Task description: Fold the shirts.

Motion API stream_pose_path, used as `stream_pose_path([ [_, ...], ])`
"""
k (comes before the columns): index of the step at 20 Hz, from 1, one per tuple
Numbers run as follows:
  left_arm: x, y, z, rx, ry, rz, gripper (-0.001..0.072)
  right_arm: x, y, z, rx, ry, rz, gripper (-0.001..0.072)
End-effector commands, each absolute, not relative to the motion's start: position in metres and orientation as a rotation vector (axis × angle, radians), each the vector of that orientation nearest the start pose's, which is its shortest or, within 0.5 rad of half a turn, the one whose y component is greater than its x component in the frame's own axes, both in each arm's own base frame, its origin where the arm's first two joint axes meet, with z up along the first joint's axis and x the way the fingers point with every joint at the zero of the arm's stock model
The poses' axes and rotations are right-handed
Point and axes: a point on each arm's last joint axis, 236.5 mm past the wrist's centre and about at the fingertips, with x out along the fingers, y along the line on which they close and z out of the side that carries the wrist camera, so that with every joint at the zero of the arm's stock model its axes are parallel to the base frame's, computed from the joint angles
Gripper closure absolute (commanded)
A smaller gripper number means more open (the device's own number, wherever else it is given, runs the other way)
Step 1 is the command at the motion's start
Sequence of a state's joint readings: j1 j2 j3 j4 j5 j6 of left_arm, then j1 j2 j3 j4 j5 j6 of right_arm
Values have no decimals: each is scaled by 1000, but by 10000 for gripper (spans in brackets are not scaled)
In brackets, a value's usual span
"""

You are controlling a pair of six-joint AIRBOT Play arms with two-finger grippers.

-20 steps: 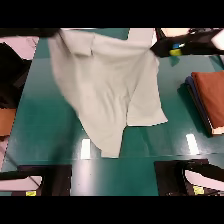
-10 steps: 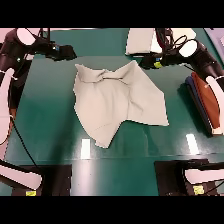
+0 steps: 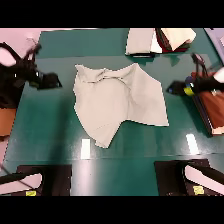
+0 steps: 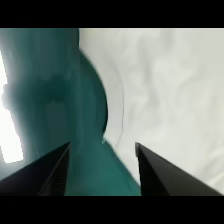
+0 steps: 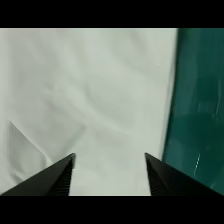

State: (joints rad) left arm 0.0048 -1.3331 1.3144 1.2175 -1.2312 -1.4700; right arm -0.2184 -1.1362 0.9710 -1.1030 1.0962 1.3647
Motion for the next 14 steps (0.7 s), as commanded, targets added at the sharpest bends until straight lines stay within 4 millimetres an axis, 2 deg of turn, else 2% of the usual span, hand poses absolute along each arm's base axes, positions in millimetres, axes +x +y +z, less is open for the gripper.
stream_pose_path([
  [1, 341, -82, 13, -284, 1281, -250, 220, 278, -14, -29, 566, 1301, 37, 135],
  [3, 313, -94, -5, -310, 1303, -267, 220, 252, -22, -48, 656, 1348, -14, 152],
  [4, 302, -103, -14, -323, 1314, -283, 220, 242, -23, -57, 682, 1372, -25, 204],
  [6, 282, -121, -30, -346, 1357, -305, 220, 231, -16, -73, 709, 1425, -12, 207],
  [8, 269, -132, -44, -354, 1391, -311, 220, 233, 1, -81, 732, 1462, 41, 207],
  [10, 262, -142, -50, -375, 1400, -324, 220, 246, 19, -87, 749, 1456, 88, 209],
  [12, 256, -148, -54, -407, 1417, -333, 220, 255, 34, -94, 752, 1455, 116, 282],
  [13, 252, -151, -56, -416, 1425, -337, 220, 256, 40, -97, 743, 1462, 128, 294],
  [14, 249, -155, -59, -412, 1429, -342, 221, 256, 45, -98, 715, 1470, 153, 451],
])
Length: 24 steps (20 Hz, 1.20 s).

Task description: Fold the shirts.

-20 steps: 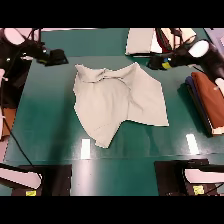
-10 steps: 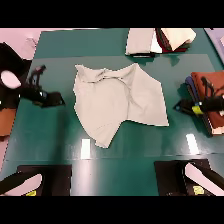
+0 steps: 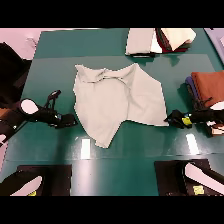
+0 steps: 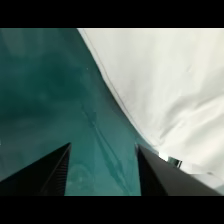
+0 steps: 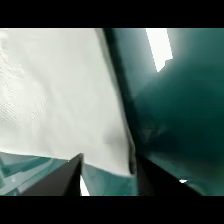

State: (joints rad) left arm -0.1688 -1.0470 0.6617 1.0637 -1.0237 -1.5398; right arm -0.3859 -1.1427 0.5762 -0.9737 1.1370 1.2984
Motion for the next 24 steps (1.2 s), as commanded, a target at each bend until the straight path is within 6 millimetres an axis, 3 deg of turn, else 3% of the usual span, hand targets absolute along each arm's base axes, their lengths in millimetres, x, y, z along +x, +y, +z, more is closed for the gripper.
stream_pose_path([
  [1, 246, -161, -62, -419, 1433, -339, 221, 257, 48, -98, 677, 1469, 179, 574],
  [2, 242, -171, -65, -425, 1430, -347, 221, 260, 52, -94, 650, 1464, 200, 666],
  [3, 238, -180, -69, -418, 1426, -356, 220, 265, 54, -90, 634, 1455, 214, 692],
  [8, 213, -219, -83, -419, 1438, -373, 220, 295, 65, -60, 553, 1390, 285, 692],
  [11, 223, -238, -75, -471, 1368, -392, 221, 306, 75, -47, 508, 1360, 323, 692],
  [14, 217, -247, -73, -544, 1404, -386, 242, 314, 85, -36, 471, 1338, 359, 692],
  [16, 222, -247, -70, -541, 1390, -387, 617, 319, 89, -27, 452, 1326, 382, 692],
  [17, 228, -247, -66, -521, 1369, -397, 685, 322, 92, -19, 440, 1318, 398, 692],
  [18, 237, -249, -55, -488, 1336, -416, 685, 328, 92, -9, 430, 1299, 409, 692],
  [19, 250, -251, -38, -452, 1282, -443, 686, 334, 92, 5, 415, 1268, 420, 692],
  [21, 284, -251, 25, -366, 1096, -492, 687, 352, 90, 51, 367, 1139, 429, 692],
  [22, 305, -244, 71, -304, 963, -496, 686, 361, 88, 81, 340, 1053, 431, 692],
  [24, 334, -212, 184, -168, 671, -451, 686, 371, 85, 160, 272, 848, 435, 692],
])
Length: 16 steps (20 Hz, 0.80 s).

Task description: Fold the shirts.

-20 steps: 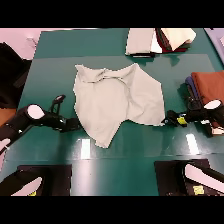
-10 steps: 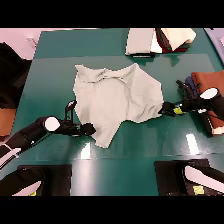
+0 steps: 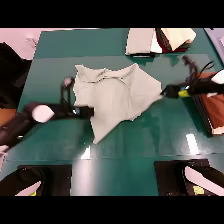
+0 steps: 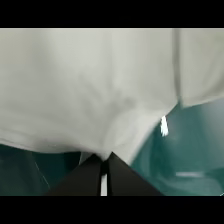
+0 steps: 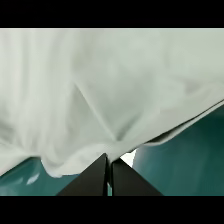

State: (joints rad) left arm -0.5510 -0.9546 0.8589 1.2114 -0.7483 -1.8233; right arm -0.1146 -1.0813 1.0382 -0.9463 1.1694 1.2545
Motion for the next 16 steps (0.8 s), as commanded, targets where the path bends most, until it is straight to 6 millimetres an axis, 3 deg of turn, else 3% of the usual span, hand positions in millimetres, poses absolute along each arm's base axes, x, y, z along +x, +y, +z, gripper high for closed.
stream_pose_path([
  [1, 338, -189, 251, -117, 513, -409, 686, 371, 83, 205, 234, 729, 432, 692],
  [3, 324, -141, 372, -72, 242, -320, 686, 358, 75, 298, 162, 490, 408, 692],
  [4, 306, -117, 428, -87, 122, -286, 686, 347, 70, 340, 134, 379, 387, 692],
  [6, 261, -83, 510, -136, -57, -273, 686, 312, 54, 419, 77, 160, 314, 692],
  [7, 238, -68, 539, -160, -121, -271, 686, 295, 45, 446, 48, 84, 266, 693],
  [9, 206, -47, 573, -184, -205, -267, 687, 262, 23, 479, -20, 1, 144, 693],
  [12, 185, -32, 591, -200, -253, -262, 687, 230, 2, 500, -89, -14, -7, 693],
  [14, 188, -32, 587, -193, -239, -255, 687, 219, -3, 512, -107, -40, -61, 694],
  [16, 210, -28, 562, -142, -148, -183, 687, 226, -6, 509, -91, -19, -55, 694],
])
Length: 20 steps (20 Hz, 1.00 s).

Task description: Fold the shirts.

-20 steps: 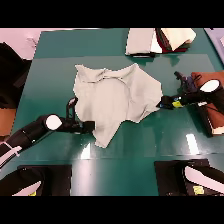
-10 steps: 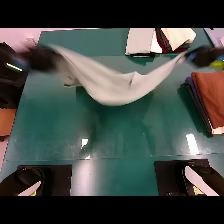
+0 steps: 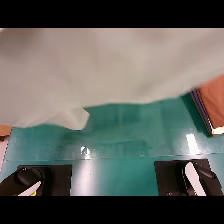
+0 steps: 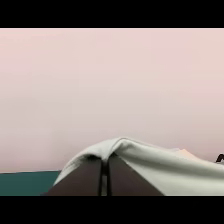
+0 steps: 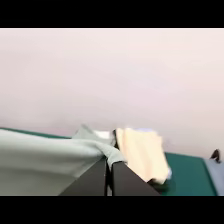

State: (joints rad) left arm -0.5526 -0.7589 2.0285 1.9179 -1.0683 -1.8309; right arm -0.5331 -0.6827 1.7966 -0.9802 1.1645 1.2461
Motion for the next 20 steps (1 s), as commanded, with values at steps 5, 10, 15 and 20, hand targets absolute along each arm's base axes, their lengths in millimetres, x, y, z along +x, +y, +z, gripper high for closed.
stream_pose_path([
  [5, 310, -52, 421, 84, 283, -17, 686, 294, -42, 408, 100, 310, -3, 694],
  [10, 398, -79, 242, 27, 658, 10, 686, 371, -29, 229, 212, 783, 140, 694],
  [15, 461, -85, 108, -62, 909, -85, 686, 426, 1, 90, 253, 1077, 205, 694],
  [20, 520, -63, 77, -146, 881, -59, 686, 504, 10, 72, 252, 1039, 234, 694],
])
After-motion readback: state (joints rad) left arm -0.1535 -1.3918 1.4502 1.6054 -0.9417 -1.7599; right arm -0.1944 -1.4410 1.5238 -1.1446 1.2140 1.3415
